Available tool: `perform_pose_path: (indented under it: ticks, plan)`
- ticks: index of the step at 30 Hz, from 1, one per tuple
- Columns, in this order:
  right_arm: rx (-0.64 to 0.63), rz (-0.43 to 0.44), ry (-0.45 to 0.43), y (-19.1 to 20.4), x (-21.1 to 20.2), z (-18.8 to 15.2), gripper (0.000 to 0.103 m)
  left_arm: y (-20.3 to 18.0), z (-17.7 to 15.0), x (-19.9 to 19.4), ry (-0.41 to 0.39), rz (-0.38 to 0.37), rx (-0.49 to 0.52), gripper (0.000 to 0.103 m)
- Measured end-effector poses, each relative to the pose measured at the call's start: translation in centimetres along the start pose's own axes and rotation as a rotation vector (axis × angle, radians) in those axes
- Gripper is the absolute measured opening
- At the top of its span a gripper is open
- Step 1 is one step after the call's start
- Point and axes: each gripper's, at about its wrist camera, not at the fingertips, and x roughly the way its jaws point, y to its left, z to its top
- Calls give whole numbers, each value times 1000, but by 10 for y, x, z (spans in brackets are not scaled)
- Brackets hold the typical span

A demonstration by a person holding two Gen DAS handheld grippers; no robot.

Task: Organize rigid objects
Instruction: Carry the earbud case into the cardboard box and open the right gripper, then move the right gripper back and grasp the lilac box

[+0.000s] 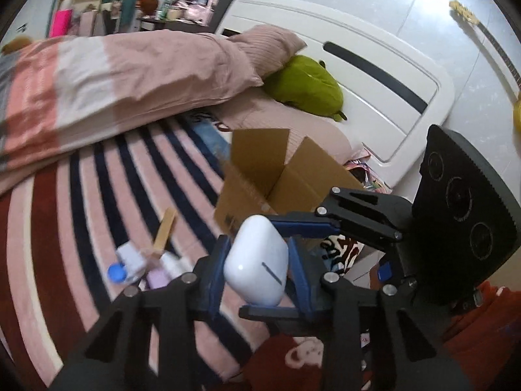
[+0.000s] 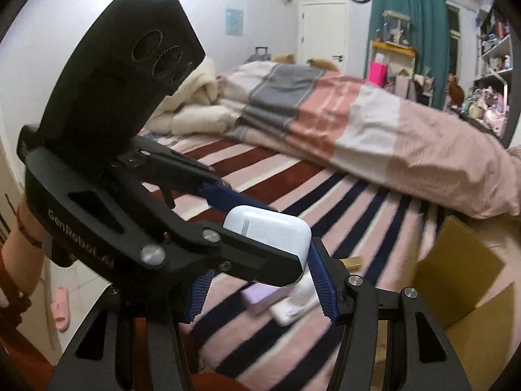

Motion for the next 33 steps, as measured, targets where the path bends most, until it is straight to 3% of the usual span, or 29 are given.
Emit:
perform_pose_path:
  ticks: [10,15,18,22,25,28,30,33]
  plan:
    - [174,-122,56,-108,-32,-13,52,-45,83,117,204,-81,66,33]
    - [284,-135,201,-161,-22,-28,52,-39,95,170,329,-112,14,33]
    - [305,-147,278,-176,-13,-35,52,-37,97,180,358,-104,-2,34]
    - [322,-191,350,-185,-5,-44,54,-35,99,170,329,-32,12,71]
    - [324,-205,339,-185,-8,-46,72,-29,96,145,285,11,31,72]
    - [304,-201,305,-176,-15,-42,74,-15,92,103,208,49,18,74]
    - [284,-168,264,-162,-19,-35,76,-4,87,71,149,114,4,80]
    - [223,-58,171,-126,-24,-19,101,18,71,26,79,196,-24,82]
